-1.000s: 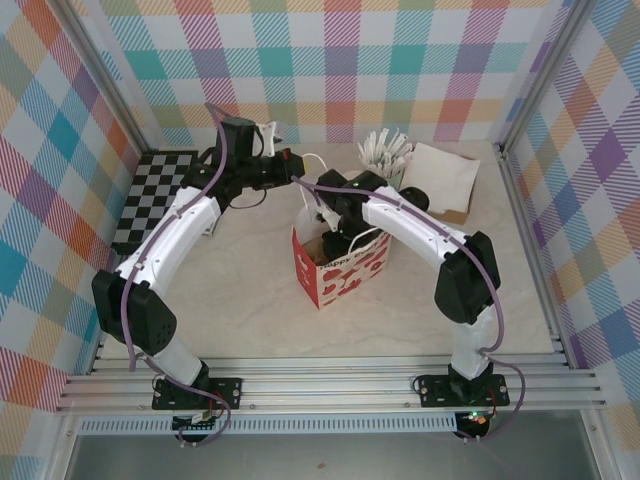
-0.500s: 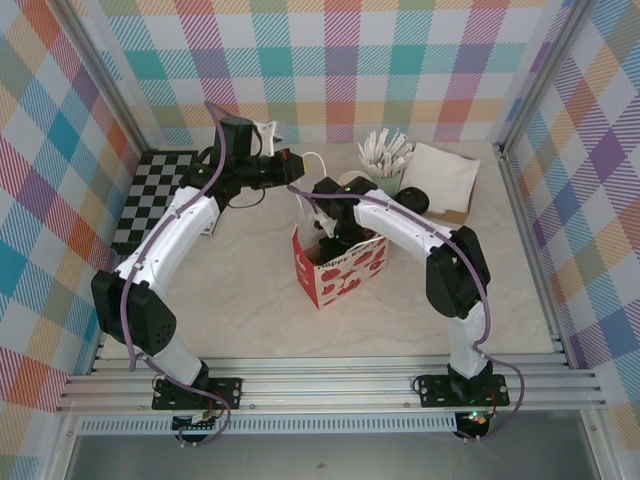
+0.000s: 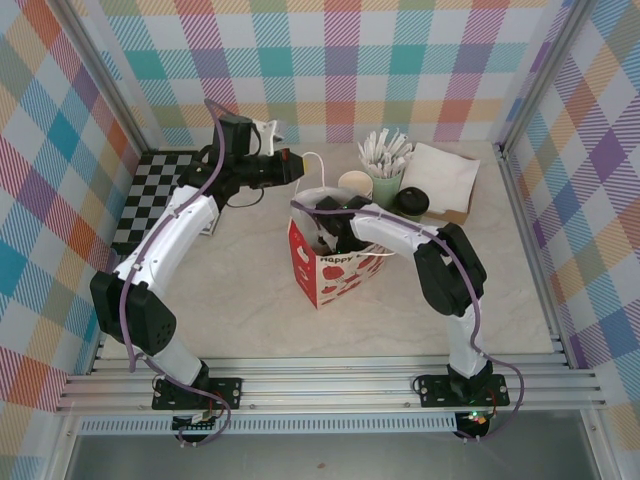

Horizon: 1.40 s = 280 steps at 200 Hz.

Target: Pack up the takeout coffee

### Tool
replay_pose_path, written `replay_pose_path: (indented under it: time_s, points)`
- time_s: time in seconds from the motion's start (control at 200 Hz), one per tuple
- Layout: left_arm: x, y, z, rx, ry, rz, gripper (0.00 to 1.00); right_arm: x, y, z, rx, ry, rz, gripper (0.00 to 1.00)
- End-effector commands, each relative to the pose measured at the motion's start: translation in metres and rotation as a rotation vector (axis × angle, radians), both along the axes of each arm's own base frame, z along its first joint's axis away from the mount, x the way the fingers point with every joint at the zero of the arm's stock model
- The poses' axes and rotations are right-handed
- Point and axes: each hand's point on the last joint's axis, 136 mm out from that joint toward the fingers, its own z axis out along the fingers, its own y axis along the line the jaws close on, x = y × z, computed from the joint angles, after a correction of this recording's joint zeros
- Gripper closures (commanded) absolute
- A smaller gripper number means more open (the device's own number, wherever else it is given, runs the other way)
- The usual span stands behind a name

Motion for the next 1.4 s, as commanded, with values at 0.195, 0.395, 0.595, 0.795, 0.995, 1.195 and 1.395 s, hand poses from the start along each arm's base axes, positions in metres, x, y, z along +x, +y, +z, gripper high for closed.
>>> replay_pose_path:
  time_s: [0.195, 0.395, 0.595, 0.795, 0.995, 1.195, 1.395]
  points:
    - [-0.014, -0.001, 0.020, -0.017, -0.071, -0.083, 1.00, 0.011, 0.021, 0.042, 0.153, -0.108, -0.005, 0.26]
    - [-0.017, -0.002, 0.021, -0.011, -0.087, -0.104, 1.00, 0.001, 0.034, 0.073, 0.278, -0.117, 0.036, 0.21]
    - [-0.015, -0.001, 0.021, 0.001, -0.094, -0.095, 1.00, -0.005, 0.020, 0.051, 0.224, -0.115, 0.059, 0.63]
    - [-0.014, 0.000, 0.020, 0.007, -0.097, -0.093, 1.00, -0.013, 0.011, 0.013, 0.170, -0.070, 0.063, 0.79]
    - [-0.015, -0.002, 0.020, -0.005, -0.091, -0.106, 1.00, -0.002, 0.001, -0.015, 0.087, -0.099, 0.051, 0.79]
    - [-0.017, -0.004, 0.018, -0.013, -0.080, -0.120, 1.00, 0.018, 0.001, 0.004, 0.065, -0.205, 0.023, 0.76]
    - [-0.016, -0.006, 0.017, -0.012, -0.075, -0.126, 1.00, -0.005, 0.023, 0.037, 0.229, -0.122, 0.095, 0.73]
